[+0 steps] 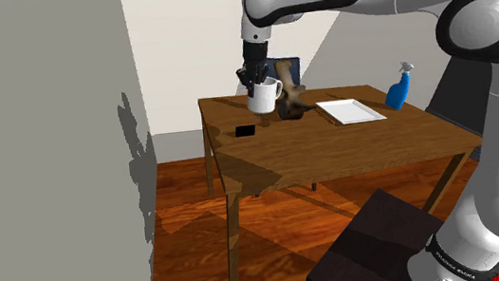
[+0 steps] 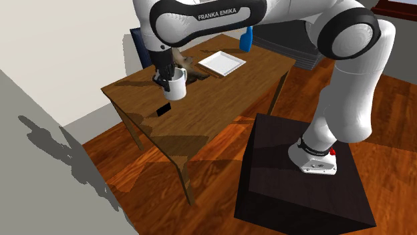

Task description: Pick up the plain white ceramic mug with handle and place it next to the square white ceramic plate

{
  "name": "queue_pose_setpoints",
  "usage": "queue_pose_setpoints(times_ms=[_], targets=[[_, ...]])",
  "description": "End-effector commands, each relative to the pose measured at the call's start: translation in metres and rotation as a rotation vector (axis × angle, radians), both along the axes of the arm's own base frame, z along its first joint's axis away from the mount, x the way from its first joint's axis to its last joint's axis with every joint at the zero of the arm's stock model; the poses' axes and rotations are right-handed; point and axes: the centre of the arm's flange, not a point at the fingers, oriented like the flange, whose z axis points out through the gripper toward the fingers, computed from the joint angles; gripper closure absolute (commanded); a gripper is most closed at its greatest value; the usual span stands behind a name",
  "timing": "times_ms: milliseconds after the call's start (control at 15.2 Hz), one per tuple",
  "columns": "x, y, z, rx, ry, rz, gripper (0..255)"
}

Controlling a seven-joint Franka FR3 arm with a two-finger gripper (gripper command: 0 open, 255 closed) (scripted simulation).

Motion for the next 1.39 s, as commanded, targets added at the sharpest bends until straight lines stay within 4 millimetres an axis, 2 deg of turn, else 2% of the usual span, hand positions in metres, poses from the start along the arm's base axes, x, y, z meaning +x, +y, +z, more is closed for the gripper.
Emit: queue_pose_setpoints(times_ms=[0, 1320], targets=[[-0.008, -0.018, 0.003, 0.000, 0.000, 0.000, 255], [-0.126, -0.255, 0.004, 0.000, 0.000, 0.000, 255]])
